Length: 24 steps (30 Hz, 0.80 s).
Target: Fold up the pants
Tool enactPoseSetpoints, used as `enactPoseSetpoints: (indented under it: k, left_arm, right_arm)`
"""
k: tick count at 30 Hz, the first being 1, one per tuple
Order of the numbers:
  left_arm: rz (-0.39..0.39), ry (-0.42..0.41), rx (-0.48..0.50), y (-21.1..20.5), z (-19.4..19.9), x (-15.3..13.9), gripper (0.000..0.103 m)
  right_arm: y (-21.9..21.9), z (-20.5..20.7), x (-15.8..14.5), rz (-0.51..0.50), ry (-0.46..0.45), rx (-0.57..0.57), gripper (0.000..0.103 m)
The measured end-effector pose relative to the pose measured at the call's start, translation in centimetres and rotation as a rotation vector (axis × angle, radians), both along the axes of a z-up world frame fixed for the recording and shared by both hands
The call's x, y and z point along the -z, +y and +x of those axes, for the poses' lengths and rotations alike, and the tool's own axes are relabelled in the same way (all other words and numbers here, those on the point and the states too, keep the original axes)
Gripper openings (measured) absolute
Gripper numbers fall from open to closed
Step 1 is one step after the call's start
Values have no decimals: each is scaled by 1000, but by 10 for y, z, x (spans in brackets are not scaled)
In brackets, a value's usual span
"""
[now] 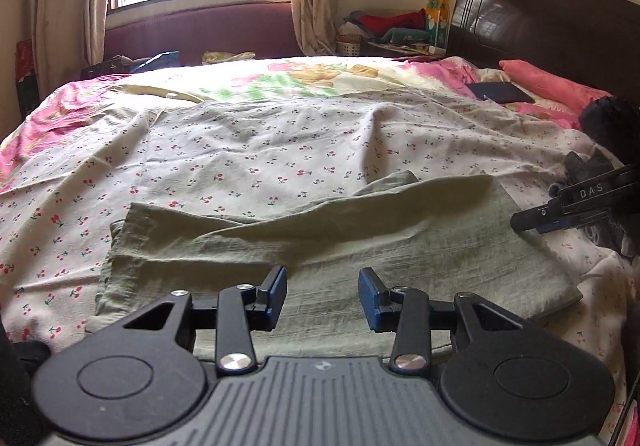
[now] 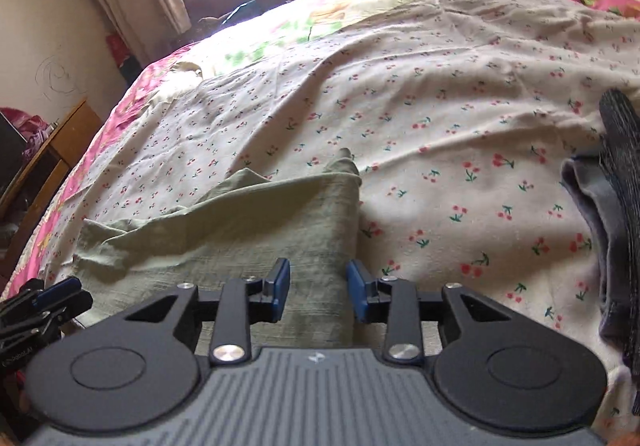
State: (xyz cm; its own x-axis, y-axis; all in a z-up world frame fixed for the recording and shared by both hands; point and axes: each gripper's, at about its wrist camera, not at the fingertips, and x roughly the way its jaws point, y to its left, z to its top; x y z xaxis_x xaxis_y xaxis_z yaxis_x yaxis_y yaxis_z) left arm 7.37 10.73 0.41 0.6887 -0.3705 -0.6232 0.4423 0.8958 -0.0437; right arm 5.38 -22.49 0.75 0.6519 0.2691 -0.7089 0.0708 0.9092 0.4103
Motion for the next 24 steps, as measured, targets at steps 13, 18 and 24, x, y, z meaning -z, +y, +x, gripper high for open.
enactPoseSetpoints:
  k: [13,18,24]
  left_arm:
    - [84,86,-43,-9,18,16,55]
    - [111,116,-31,-12,17,20,55]
    - [208,118,-8,-33,13,27,56]
  right_arm:
    - [-13,38,43,316,18,-137,52]
    - [-9,40,47,408,50,-86,8]
    - [-14,34,37,273,72,-103,4]
